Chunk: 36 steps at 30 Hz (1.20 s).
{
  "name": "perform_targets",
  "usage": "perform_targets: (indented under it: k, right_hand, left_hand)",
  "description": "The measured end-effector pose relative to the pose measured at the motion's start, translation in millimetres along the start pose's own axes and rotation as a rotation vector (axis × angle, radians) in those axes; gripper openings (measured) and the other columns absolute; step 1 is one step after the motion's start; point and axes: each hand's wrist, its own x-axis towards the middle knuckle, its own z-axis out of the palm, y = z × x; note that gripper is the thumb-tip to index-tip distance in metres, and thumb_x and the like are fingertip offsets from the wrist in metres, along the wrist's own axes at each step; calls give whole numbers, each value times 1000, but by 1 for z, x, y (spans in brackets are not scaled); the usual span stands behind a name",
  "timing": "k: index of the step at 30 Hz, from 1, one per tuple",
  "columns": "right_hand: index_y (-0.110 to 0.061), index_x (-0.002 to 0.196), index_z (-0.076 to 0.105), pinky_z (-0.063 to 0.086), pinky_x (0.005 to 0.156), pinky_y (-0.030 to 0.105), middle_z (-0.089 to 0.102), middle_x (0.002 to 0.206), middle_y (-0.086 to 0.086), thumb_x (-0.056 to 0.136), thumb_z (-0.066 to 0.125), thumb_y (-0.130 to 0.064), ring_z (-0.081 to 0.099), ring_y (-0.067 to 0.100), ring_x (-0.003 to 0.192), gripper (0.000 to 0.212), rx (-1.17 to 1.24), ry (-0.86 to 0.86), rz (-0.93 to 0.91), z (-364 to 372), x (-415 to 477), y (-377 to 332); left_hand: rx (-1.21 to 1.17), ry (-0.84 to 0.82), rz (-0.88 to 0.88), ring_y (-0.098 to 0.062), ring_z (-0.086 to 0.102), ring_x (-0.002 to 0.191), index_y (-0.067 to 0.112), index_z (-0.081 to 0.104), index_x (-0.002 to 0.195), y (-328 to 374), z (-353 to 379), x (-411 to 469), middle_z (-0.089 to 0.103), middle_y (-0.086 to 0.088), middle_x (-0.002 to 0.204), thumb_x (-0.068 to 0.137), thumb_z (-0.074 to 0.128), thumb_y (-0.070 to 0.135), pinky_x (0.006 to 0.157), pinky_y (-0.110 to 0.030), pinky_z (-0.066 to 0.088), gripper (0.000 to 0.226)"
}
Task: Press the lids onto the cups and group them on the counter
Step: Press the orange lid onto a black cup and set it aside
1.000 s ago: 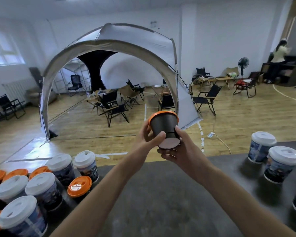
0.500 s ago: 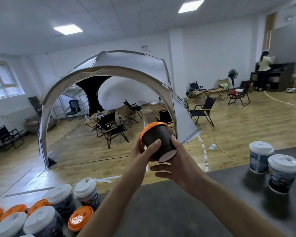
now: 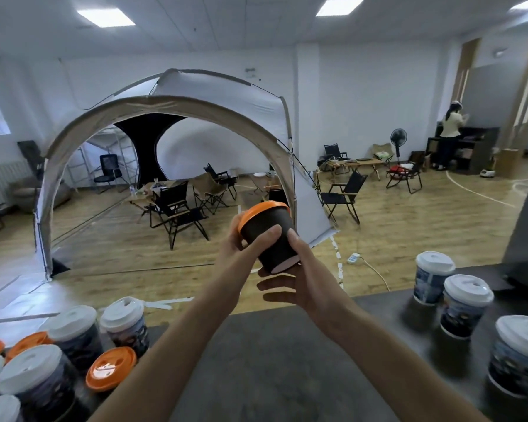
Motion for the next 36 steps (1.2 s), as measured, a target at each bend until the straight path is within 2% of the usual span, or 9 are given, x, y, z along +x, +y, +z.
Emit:
perform_targets:
  k: [4, 8, 13, 17, 20, 23, 27, 31, 36]
  right_hand:
    - [-2, 128, 65, 55, 79, 37, 73, 100, 17, 98, 34, -69, 70, 26, 83, 80, 126, -113, 137, -1, -4, -1]
    - [-9, 126, 65, 60, 75, 36, 76, 100, 10, 94, 41, -67, 73, 24, 83, 70, 25, -37, 48, -2, -2, 5]
    - [-5, 123, 68, 54, 72, 36, 72, 95, 15, 102, 27, -66, 69, 24, 76, 77, 199, -90, 151, 1, 0, 7]
    - [-8, 123, 68, 58, 64, 37, 72, 95, 14, 93, 41, -68, 69, 24, 77, 72, 103, -26, 79, 2, -1, 12]
    - [-6, 111, 71, 53, 51, 30, 70, 86, 14, 100, 33, -65, 65, 20, 64, 71, 265, -91, 147, 5, -6, 9]
    - [-6, 110, 70, 48, 43, 26, 66, 79, 12, 103, 30, -62, 62, 17, 56, 69, 389, -131, 204, 9, -9, 6]
    - [-6, 116, 68, 53, 45, 30, 65, 82, 15, 100, 27, -67, 62, 21, 61, 75, 292, -176, 176, 13, -14, 7]
    - [-4, 127, 60, 57, 51, 37, 59, 82, 15, 92, 41, -71, 60, 22, 62, 78, 182, -133, 89, 21, -14, 10]
    - [1, 112, 66, 53, 47, 31, 61, 75, 13, 99, 28, -68, 59, 20, 58, 80, 318, -212, 173, 21, -16, 4]
  left_hand:
    - [-139, -73, -66, -32, 69, 110, 20, 61, 130, 1, -3, -4, 71, -15, 120, 81, 81, 35, 87, -38, 56, 55]
    - [-48, -30, -12, -27, 69, 112, 24, 60, 132, 0, -5, -5, 72, -6, 115, 78, 85, 30, 88, -31, 57, 59]
    - [-136, -146, -43, -35, 68, 112, 17, 56, 137, 0, -12, -6, 66, -22, 125, 81, 78, 18, 90, -39, 56, 60]
    - [11, -164, -21, -29, 67, 114, 28, 60, 131, -6, -14, -5, 69, -11, 121, 78, 82, 31, 98, -44, 56, 58]
    - [-71, -226, -89, -23, 67, 108, 21, 53, 140, -2, -17, -4, 67, -10, 121, 87, 73, 34, 85, -31, 55, 59]
    - [-139, -190, -96, -30, 65, 106, 14, 56, 135, -1, -14, -4, 66, -16, 118, 87, 71, 33, 87, -39, 51, 54]
    - [-136, -134, -96, -31, 67, 97, 9, 62, 127, 0, -10, -6, 68, -19, 110, 85, 70, 36, 80, -37, 51, 51]
    - [-151, -154, -146, -35, 64, 99, 4, 63, 127, 2, -14, -6, 68, -24, 113, 86, 68, 43, 87, -42, 48, 58]
    - [-263, -184, -193, -25, 67, 77, -4, 61, 127, 0, -16, -10, 71, -16, 92, 93, 61, 46, 65, -27, 52, 60]
